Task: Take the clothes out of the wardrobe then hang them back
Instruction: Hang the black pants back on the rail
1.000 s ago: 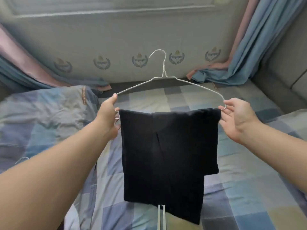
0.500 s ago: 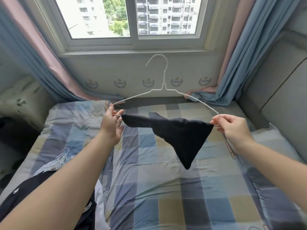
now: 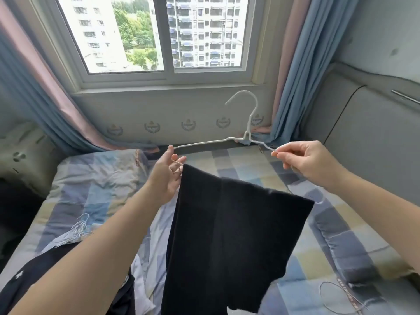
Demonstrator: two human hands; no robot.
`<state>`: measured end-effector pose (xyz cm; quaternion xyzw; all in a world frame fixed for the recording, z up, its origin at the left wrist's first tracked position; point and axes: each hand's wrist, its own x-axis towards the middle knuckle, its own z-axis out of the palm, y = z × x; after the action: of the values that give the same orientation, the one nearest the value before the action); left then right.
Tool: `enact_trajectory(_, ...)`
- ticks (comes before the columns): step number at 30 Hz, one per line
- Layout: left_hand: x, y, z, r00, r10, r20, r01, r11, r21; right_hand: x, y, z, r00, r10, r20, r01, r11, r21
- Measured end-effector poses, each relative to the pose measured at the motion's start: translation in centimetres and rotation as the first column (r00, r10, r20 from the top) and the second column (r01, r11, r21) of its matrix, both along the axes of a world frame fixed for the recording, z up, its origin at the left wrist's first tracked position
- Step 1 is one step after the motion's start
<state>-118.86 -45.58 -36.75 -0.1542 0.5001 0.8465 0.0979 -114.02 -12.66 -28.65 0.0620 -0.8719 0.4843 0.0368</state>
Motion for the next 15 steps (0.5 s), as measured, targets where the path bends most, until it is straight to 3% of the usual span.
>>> enact_trajectory(4,2.2,0.3,-0.7,0.979,-0.202,0.012,0.202,0.979,-0.038,4.4,-3.7,1.0,0.996,0.023,0.082,-0.013,0.992,-0.124)
enact_trajectory(8,4.1,-0.4,-2.5,0.908,-0.418,0.016,0.416,0.899,-0.136,9.4,-7.4,0.6,0.978,0.074,0.195,-0.007,0.947,-0.320)
enact_trajectory(12,5.4,-0.4,-3.6,0.843,-0.538,0.015,0.532,0.828,-0.177,13.9,-9.6,-0.7,0.922,0.257,0.290,-0.009,0.762,-0.648)
enact_trajectory(15,6.8,0.6,-3.3,0.790,-0.613,0.009,0.598,0.769,-0.227,17.4,-10.2,-2.2,0.929,0.198,0.312,0.110,0.658,-0.745)
